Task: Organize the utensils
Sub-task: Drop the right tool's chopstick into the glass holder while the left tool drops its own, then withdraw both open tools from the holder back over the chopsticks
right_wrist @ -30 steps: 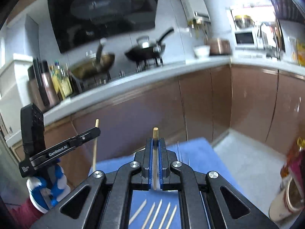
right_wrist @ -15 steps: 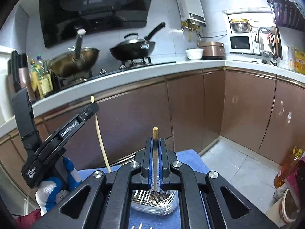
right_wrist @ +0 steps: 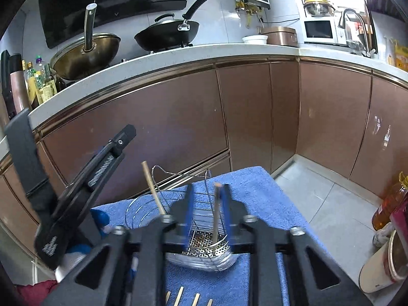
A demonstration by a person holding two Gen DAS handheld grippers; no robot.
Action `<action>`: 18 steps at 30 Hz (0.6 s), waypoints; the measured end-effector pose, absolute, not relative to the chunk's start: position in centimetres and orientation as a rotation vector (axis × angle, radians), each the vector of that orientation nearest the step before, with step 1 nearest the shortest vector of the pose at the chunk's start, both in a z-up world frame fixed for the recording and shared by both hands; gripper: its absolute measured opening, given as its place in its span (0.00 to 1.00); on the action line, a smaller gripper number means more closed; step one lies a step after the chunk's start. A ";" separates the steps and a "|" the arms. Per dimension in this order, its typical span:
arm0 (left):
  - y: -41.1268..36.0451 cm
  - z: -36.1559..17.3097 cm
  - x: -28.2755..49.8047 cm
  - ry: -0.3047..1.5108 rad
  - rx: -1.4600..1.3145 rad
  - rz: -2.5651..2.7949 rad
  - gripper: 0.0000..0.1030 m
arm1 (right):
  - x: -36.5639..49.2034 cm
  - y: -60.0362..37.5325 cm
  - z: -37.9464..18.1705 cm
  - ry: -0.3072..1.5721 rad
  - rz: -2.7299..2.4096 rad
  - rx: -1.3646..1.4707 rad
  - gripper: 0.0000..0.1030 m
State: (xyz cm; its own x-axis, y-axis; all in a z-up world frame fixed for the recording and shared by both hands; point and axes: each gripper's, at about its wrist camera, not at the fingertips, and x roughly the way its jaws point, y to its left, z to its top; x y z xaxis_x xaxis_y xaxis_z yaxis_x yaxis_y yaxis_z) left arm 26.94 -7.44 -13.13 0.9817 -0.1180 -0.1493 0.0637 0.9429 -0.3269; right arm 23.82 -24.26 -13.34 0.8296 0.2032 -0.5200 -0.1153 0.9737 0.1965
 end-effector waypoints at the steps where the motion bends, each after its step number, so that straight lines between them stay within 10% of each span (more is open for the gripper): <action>1: -7.2 -12.6 26.1 0.161 -0.318 -0.099 0.35 | 23.5 -24.3 -13.1 0.563 0.171 0.162 0.30; 18: -1.0 -3.4 11.6 0.169 -0.202 -0.081 0.63 | 12.0 -23.2 -5.2 0.427 0.155 0.154 0.47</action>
